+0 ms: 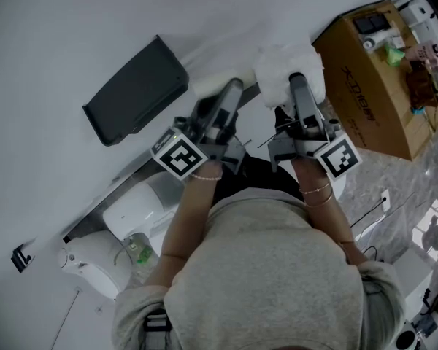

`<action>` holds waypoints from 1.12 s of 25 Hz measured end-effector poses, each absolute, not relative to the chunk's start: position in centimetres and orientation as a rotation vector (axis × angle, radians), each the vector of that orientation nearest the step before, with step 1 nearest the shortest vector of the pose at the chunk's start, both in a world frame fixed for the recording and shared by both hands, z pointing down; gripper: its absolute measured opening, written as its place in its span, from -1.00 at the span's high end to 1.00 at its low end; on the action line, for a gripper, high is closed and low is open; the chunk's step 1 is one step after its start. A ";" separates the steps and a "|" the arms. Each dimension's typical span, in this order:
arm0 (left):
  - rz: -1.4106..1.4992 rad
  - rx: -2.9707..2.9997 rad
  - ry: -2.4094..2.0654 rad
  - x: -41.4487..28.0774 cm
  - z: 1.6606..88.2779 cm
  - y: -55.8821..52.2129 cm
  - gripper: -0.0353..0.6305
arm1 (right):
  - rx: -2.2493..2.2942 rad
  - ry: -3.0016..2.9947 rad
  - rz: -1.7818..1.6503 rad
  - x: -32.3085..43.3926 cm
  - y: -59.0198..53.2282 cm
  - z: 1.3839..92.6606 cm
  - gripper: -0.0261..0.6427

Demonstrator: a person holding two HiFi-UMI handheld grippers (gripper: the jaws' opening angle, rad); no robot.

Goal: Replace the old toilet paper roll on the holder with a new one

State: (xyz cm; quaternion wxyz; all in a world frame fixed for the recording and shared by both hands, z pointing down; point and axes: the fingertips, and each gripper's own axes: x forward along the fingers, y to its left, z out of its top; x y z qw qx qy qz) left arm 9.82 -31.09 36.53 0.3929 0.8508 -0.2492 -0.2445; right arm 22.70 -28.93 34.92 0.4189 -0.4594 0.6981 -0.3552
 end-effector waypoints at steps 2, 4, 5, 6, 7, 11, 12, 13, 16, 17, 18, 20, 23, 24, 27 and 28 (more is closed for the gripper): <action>-0.608 2.164 -0.626 9.9 36.7 -30.6 0.25 | -1.158 1.745 -0.886 22.9 -28.7 35.0 -0.35; -0.604 2.163 -0.622 9.8 36.8 -30.2 0.25 | -1.159 1.742 -0.887 23.0 -28.5 35.0 -0.35; -0.604 2.162 -0.621 9.7 36.9 -30.0 0.25 | -1.158 1.743 -0.887 22.9 -28.5 35.0 -0.35; -0.604 2.160 -0.619 9.6 37.0 -29.8 0.25 | -1.155 1.747 -0.886 22.9 -28.5 35.0 -0.35; -0.604 2.159 -0.617 9.5 37.0 -29.7 0.25 | -1.151 1.751 -0.886 22.8 -28.5 34.9 -0.35; -0.605 2.157 -0.609 9.1 36.9 -28.6 0.25 | -1.132 1.770 -0.891 22.3 -28.5 34.6 -0.35; -0.606 2.153 -0.616 8.9 36.9 -28.3 0.25 | -1.126 1.774 -0.896 22.2 -28.5 34.5 -0.35; -0.610 2.148 -0.624 8.8 36.9 -28.0 0.25 | -1.120 1.778 -0.903 22.0 -28.5 34.5 -0.35; -0.635 2.134 -0.646 8.2 36.8 -27.5 0.25 | -1.099 1.791 -0.924 21.2 -28.5 34.7 -0.35; -0.641 2.135 -0.652 7.9 36.7 -27.3 0.25 | -1.090 1.794 -0.931 20.8 -28.6 34.8 -0.35; -0.645 2.137 -0.659 7.5 36.7 -27.2 0.25 | -1.081 1.798 -0.937 20.4 -28.6 34.8 -0.35; -0.657 2.134 -0.678 6.6 36.7 -27.0 0.25 | -1.063 1.810 -0.946 19.3 -28.7 34.7 -0.35; -0.678 2.112 -0.711 5.4 36.8 -27.0 0.25 | -1.034 1.823 -0.970 18.1 -29.1 34.7 -0.35; -0.682 2.107 -0.722 5.2 36.7 -27.0 0.25 | -1.022 1.826 -0.980 17.8 -29.2 34.7 -0.35; -0.691 2.104 -0.753 4.5 36.6 -27.0 0.25 | -0.977 1.833 -1.008 16.9 -29.7 34.6 -0.35; -0.692 2.103 -0.763 4.2 36.6 -27.0 0.25 | -0.964 1.835 -1.017 16.6 -29.8 34.6 -0.35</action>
